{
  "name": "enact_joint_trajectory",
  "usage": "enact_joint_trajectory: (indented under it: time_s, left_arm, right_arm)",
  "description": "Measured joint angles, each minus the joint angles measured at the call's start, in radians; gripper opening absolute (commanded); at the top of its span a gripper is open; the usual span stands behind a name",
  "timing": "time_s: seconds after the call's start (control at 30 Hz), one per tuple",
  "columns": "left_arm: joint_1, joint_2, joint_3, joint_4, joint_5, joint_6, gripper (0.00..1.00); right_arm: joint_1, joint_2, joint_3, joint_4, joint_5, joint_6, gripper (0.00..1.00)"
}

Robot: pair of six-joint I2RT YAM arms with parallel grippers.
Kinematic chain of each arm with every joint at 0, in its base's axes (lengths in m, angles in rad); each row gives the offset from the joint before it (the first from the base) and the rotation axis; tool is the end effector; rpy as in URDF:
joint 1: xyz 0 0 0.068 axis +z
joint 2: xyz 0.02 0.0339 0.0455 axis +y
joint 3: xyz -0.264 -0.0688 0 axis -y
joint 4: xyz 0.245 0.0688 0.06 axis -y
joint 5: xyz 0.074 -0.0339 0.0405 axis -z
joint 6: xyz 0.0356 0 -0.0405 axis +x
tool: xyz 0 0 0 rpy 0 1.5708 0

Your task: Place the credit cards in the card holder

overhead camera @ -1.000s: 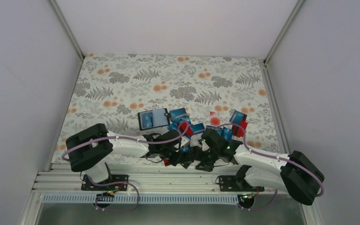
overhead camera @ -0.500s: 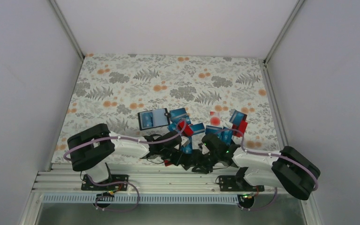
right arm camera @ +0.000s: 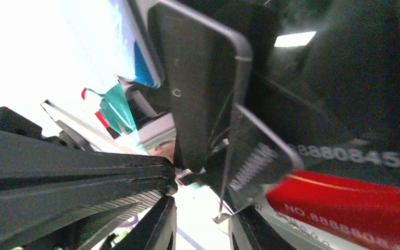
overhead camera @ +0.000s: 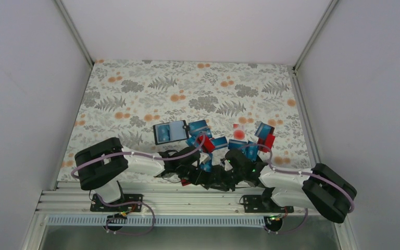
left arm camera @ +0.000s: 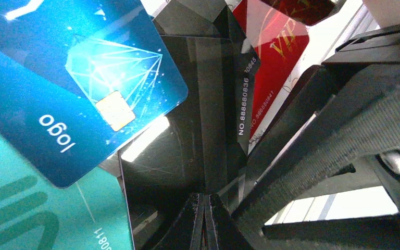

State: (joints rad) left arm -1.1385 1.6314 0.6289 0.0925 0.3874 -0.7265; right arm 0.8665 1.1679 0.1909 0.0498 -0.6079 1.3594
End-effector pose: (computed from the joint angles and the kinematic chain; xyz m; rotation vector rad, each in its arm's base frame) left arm 0.1068 -0.2636 0.1184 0.7674 2.7390 -1.1134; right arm 0.0915 0.1391 0.1043 -0.3768 -2.6307 -1.1569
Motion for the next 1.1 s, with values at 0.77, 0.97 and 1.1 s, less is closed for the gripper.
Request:
enact_joint_trajectory:
  time_s: [0.77,0.97,1.1]
  left_arm:
    - [0.039,-0.087,-0.050,0.052,0.080,-0.035,0.02]
    - [0.057,-0.193,-0.101,0.040,0.028,-0.045,0.02]
    - [0.059,-0.337,-0.110,-0.045,-0.083,-0.037,0.03]
  right_arm:
    - [-0.004,-0.121,0.036,0.023,0.124,-0.064,0.16]
    - [-0.008,-0.098,0.078,0.026,0.120,-0.102,0.18]
    - [-0.019,-0.073,0.200,-0.106,0.158,-0.211,0.23]
